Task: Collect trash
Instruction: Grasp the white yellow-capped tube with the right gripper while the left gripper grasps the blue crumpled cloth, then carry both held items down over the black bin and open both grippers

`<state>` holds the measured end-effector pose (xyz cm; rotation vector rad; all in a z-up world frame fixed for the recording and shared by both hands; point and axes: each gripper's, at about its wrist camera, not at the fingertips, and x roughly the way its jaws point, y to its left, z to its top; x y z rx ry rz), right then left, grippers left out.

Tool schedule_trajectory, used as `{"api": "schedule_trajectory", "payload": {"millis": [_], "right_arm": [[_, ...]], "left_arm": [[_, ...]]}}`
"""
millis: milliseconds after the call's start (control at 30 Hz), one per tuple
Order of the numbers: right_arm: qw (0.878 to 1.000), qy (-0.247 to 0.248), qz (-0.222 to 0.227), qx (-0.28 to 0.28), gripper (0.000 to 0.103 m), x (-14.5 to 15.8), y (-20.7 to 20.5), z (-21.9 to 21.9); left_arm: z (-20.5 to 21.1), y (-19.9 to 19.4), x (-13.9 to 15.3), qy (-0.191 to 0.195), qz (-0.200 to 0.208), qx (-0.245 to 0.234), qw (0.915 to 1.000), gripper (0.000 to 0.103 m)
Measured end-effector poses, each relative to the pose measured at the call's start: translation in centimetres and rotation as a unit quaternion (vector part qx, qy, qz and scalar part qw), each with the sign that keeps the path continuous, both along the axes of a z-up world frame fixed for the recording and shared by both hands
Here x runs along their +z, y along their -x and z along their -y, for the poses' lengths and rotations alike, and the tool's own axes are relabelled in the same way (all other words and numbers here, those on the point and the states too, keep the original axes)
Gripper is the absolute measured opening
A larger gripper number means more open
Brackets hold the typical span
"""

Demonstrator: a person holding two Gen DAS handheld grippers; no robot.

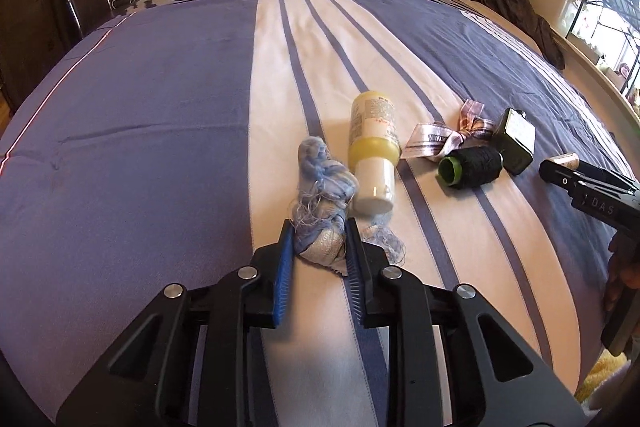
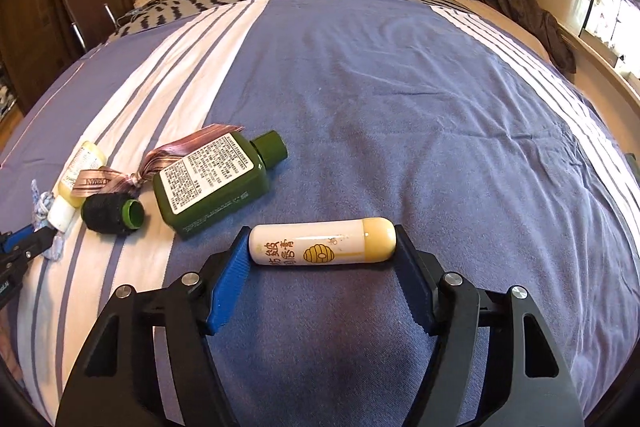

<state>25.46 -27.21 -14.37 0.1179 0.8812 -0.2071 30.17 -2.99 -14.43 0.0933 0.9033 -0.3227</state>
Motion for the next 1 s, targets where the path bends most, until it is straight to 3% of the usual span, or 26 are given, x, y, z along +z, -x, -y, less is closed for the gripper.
{"api": "schedule_trajectory", "payload": {"millis": [433, 733, 1000], "right_arm": [[0.999, -0.015, 0.027, 0.033, 0.069, 1.8, 7.4, -1.3], [0.996, -0.011, 0.076, 0.052, 0.069, 5.4, 15.7, -2.7], [0.988, -0.024, 0.129, 0.077, 0.069, 8.2, 23.9, -4.1]], "left_arm": [[-0.6, 8.4, 2.4, -0.005, 0.029, 0.000, 0.9996, 0.022], [-0.5, 16.9, 6.1, 0.016, 0.075, -0.008, 0.9970, 0.022], [-1.0, 24.1, 6.8, 0.037, 0.086, -0.031, 0.9951, 0.022]]}}
